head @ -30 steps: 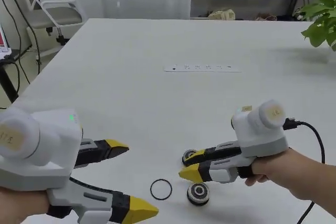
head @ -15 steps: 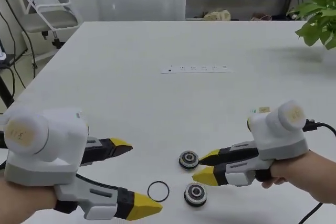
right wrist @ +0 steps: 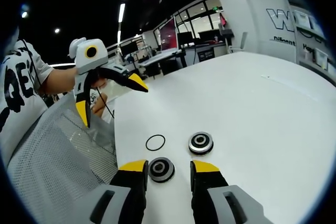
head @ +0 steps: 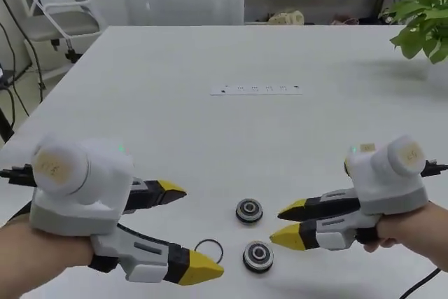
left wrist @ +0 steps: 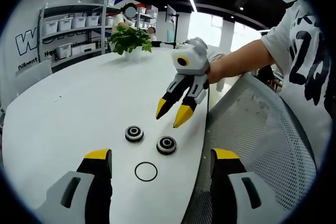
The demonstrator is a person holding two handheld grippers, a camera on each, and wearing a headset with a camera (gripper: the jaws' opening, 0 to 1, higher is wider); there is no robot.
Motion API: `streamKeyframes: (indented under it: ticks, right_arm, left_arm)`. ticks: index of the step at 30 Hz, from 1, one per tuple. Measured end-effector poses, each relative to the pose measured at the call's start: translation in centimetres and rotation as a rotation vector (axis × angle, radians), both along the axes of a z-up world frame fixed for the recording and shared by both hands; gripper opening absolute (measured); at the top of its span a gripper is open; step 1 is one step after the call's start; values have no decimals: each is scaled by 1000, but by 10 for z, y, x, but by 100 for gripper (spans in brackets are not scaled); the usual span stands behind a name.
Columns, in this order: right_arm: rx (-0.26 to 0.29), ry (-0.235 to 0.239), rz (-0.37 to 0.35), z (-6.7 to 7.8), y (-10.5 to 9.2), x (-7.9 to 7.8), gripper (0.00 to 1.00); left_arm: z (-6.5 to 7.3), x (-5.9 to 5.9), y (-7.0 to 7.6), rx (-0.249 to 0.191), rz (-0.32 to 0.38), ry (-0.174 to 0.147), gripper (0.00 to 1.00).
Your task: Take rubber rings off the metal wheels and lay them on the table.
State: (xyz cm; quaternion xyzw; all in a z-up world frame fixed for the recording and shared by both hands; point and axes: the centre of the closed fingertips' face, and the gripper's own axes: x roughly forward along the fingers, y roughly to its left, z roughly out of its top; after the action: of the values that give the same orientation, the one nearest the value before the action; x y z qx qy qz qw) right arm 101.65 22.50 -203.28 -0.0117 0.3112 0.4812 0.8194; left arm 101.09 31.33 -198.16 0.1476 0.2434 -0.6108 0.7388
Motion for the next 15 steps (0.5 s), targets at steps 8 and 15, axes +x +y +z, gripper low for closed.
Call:
streamKeyframes:
  ticks: [8,15]
  right_arm:
    - [-37,-1,43,-7,1,-8,32]
    - [-49,-1,63,-12,2,-11,32]
  left_arm:
    - [-8,2,-8,9,-23,19,74]
    - [-13,4,-17,7,-35,42,73]
